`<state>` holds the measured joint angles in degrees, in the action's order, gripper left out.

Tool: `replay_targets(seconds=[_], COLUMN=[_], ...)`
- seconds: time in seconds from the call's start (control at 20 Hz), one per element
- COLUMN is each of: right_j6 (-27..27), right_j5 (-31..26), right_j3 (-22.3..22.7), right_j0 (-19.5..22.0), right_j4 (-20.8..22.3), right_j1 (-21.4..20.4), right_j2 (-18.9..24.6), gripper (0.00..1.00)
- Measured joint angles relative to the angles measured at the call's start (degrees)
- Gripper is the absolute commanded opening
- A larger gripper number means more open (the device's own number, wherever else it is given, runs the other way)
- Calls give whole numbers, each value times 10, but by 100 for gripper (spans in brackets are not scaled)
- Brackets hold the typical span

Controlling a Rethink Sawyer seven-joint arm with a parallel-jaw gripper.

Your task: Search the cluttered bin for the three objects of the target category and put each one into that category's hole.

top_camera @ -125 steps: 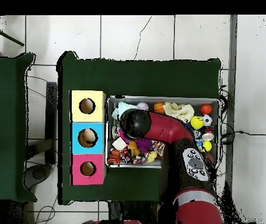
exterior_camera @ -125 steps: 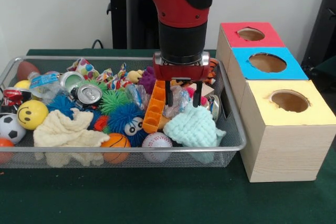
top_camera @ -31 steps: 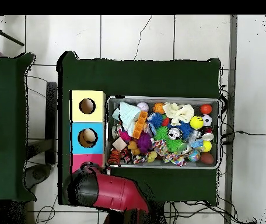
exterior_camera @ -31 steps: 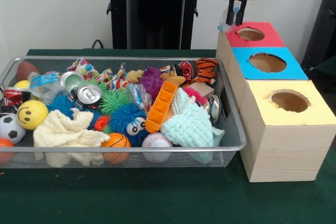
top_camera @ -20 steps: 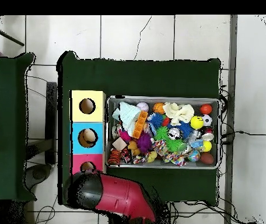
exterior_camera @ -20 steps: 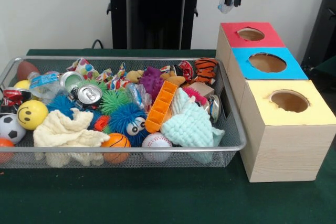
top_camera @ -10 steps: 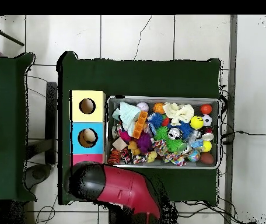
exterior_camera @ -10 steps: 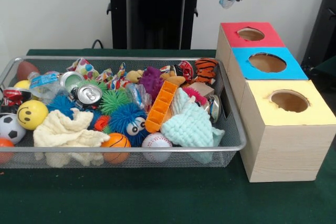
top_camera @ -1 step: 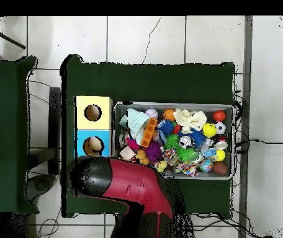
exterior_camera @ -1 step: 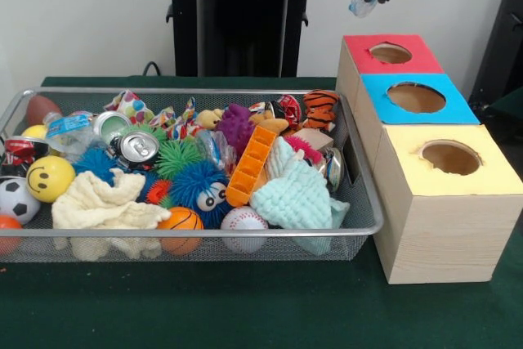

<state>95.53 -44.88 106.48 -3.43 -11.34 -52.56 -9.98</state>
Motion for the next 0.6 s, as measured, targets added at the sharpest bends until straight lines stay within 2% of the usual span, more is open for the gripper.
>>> replay_targets(seconds=[0.6], right_j6=[0], right_j5=[0], right_j3=[-66], right_j0=[-4], right_j4=[0], right_j1=[42], right_j2=[0], gripper=[0])
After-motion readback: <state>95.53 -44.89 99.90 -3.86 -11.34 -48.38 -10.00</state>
